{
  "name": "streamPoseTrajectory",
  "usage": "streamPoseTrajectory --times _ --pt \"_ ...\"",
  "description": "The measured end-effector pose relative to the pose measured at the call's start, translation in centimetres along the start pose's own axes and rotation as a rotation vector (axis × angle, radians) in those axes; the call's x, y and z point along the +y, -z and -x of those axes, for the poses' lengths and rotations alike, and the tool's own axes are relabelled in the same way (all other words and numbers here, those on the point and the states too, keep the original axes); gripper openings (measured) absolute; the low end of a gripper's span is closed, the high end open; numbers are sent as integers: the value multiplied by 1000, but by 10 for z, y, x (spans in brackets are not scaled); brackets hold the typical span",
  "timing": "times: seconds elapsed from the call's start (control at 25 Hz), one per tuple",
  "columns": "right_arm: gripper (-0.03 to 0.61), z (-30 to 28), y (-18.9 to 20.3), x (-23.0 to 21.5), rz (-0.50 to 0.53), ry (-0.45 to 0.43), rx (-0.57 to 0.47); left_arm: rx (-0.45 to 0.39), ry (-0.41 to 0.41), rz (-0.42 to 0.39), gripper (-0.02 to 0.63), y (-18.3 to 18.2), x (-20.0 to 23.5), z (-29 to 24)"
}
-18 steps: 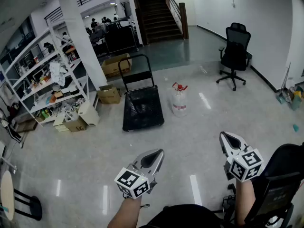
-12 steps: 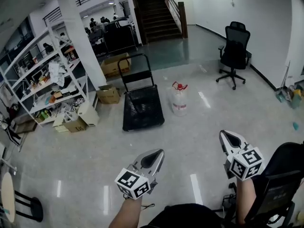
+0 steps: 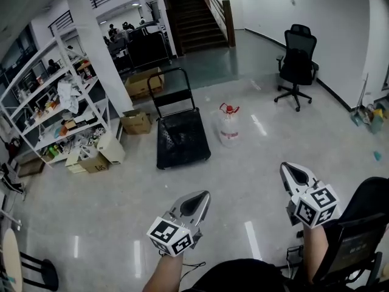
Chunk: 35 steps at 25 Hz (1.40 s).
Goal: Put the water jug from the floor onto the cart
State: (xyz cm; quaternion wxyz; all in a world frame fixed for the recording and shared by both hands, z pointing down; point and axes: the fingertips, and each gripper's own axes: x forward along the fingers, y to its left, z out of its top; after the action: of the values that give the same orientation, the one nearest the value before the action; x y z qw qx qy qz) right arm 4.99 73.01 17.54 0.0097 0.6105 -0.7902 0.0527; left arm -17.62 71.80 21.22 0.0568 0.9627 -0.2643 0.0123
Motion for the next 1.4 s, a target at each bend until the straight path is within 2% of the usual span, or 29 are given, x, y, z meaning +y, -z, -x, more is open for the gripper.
streamPoseTrajectory --times 0.16,0.32,0.56,0.72,0.96,1.12,1.28,1.4 --pt "0 -14 -2 13 -8 20 -6 -1 13 8 2 -1 21 8" --pt "0 -28 13 25 44 72 17 -6 34 27 2 5 41 13" --pt "0 -63 9 15 53 35 29 -23 56 24 2 -3 62 -19" --pt "0 -97 9 -20 55 8 20 -13 36 24 2 -5 82 -65" --pt "0 -153 -2 -103 37 -27 1 19 33 -5 2 -16 105 -161" --pt "0 -188 -15 -154 19 -62 -20 3 14 -7 2 -31 121 -218" --pt "0 -223 -20 -192 21 -80 -43 5 33 -57 2 -36 135 -262" --pt "0 -253 -19 -211 -2 -81 -25 28 8 -26 2 -35 156 -288"
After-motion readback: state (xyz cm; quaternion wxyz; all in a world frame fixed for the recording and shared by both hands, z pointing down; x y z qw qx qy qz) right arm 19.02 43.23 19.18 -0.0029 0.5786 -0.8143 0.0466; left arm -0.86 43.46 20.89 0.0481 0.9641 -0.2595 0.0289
